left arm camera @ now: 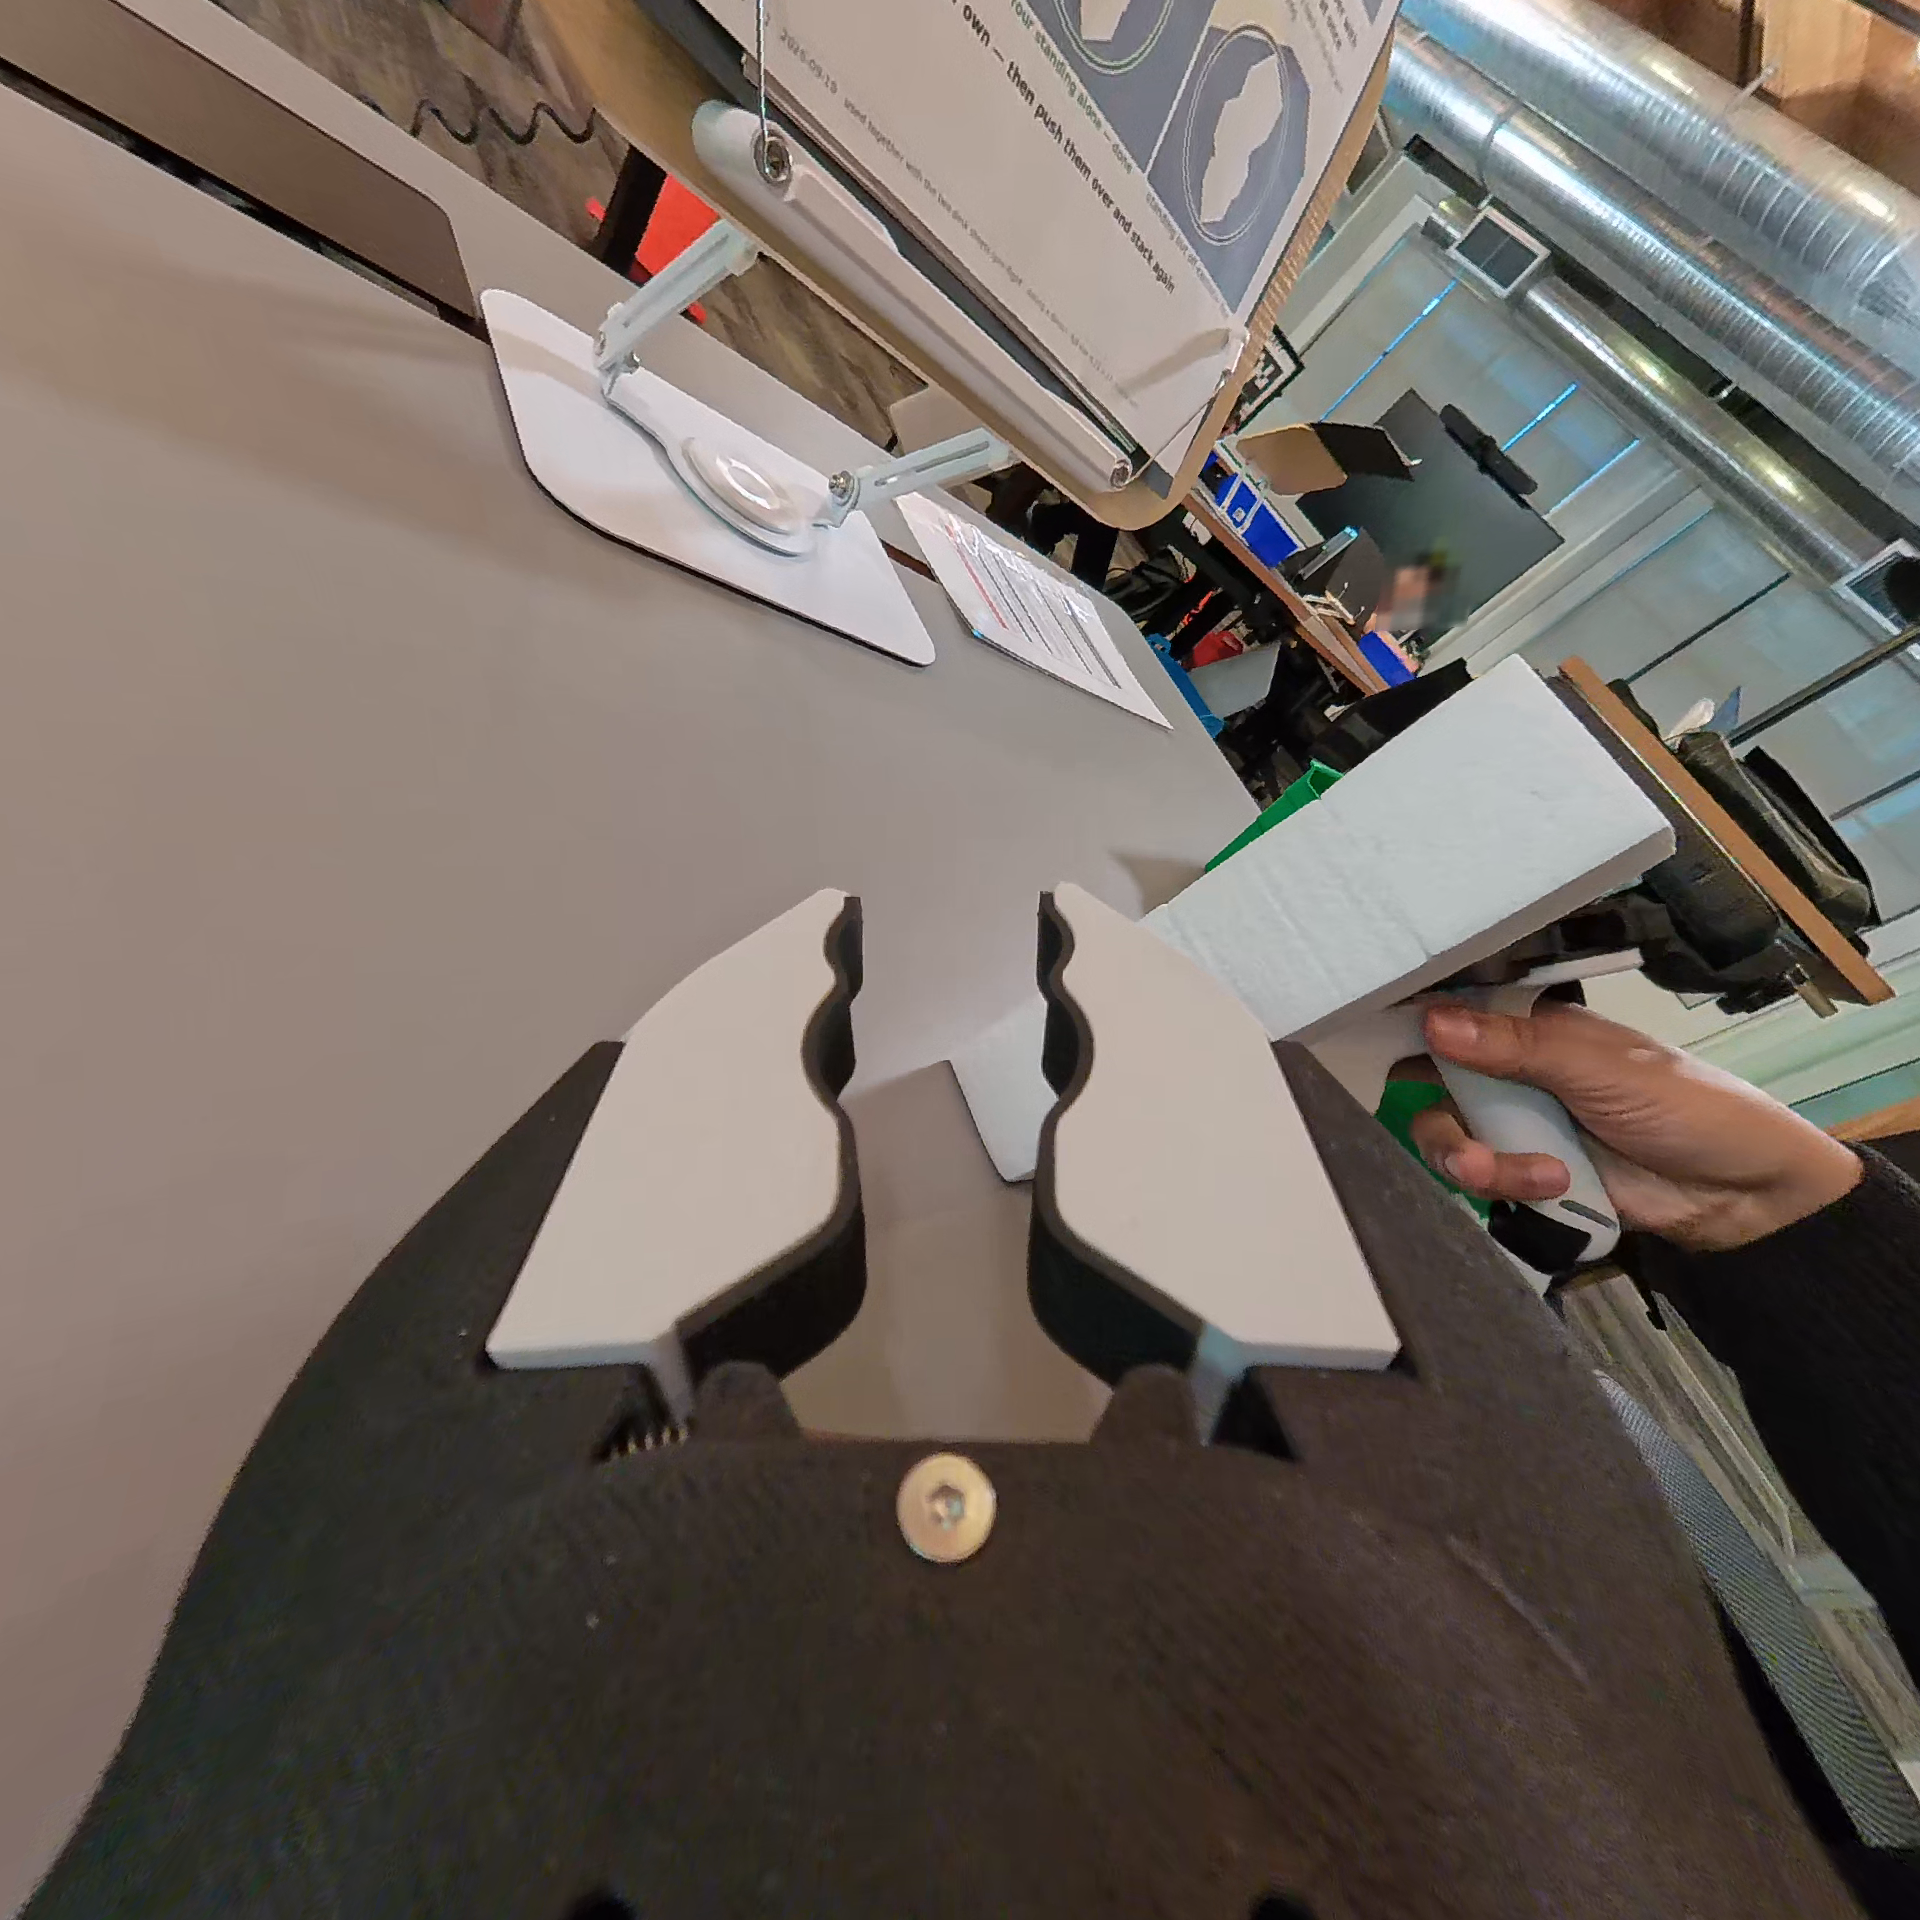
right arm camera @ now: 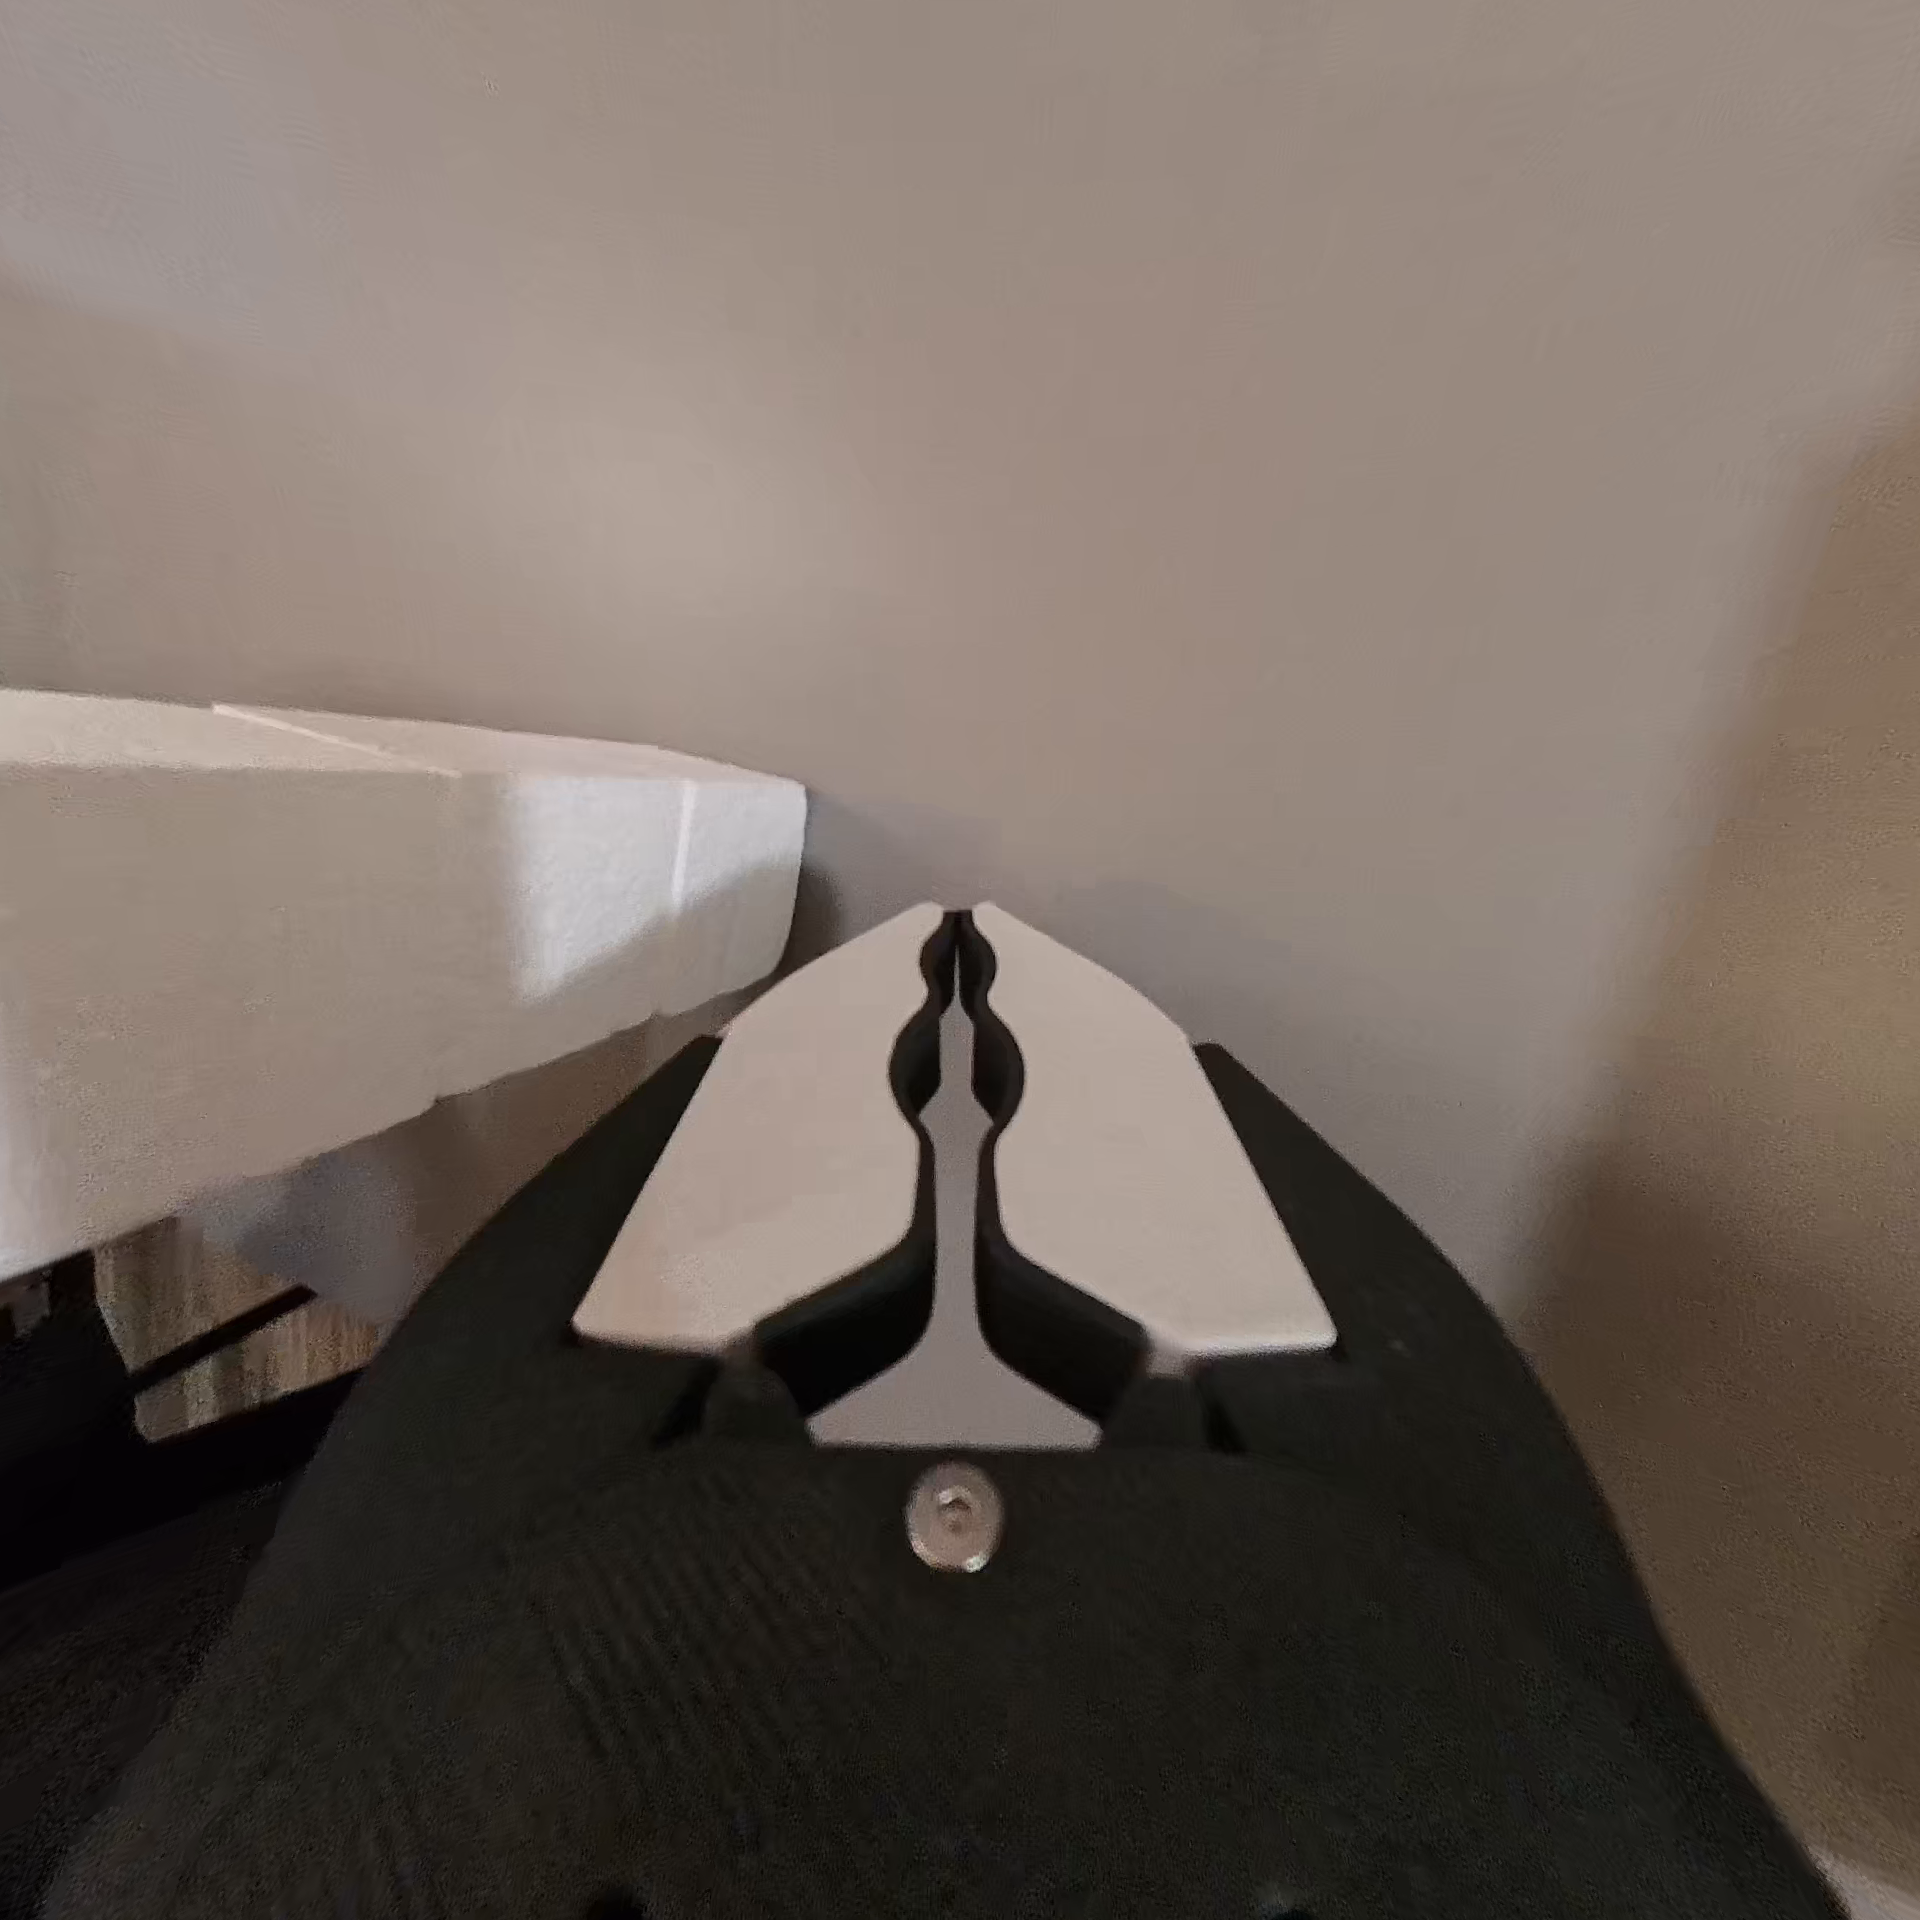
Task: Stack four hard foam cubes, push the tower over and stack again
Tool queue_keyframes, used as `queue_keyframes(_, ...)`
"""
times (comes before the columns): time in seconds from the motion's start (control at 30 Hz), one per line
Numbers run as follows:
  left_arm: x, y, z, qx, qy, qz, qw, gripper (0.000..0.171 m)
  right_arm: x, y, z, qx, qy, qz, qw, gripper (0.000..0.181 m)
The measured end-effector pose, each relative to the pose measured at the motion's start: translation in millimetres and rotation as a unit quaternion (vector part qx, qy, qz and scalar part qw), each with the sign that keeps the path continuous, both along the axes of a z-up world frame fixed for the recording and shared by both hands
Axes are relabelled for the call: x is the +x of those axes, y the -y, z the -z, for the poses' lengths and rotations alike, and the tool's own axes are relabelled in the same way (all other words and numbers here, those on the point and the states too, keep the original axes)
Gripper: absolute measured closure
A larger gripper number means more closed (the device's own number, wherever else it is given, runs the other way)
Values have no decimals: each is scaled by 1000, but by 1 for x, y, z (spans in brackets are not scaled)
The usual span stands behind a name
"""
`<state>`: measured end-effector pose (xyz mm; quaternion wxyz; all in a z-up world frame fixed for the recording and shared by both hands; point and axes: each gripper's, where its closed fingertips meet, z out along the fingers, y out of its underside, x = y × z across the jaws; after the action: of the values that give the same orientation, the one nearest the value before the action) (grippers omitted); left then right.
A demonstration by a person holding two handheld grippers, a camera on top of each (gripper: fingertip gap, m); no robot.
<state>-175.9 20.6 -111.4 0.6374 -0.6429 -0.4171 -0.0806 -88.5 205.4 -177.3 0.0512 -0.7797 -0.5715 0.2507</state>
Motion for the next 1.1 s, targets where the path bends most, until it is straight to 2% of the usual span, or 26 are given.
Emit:
queue_keyframes(0.13,2,-2,1,-4,0,4,1000,138,2,8,6,21,9,-22,999,181)
queue_keyframes(0.3,2,-2,1,-19,-17,0,1000,139,-1,12,2,3,-9,-10,1000,181)
queue_keyframes(0.5,0,2,-6,-26,-50,-17,998,141,3,9,1,38,-7,-22,999,181)
queue_keyframes(0.67,2,0,-6,-33,-58,-15,998,141,-1,13,-3,31,-17,-21,999,181)
queue_keyframes(0.77,3,0,-6,-33,-57,-13,998,141,1,9,-1,48,-11,-19,999,181)
queue_keyframes(0.87,3,-1,-6,-33,-56,-11,998,141,4,-7,5,109,4,-19,994,181)
queue_keyframes(1.1,5,-3,-3,-39,-55,-7,998,140,1,-5,1,95,-5,-14,995,181)
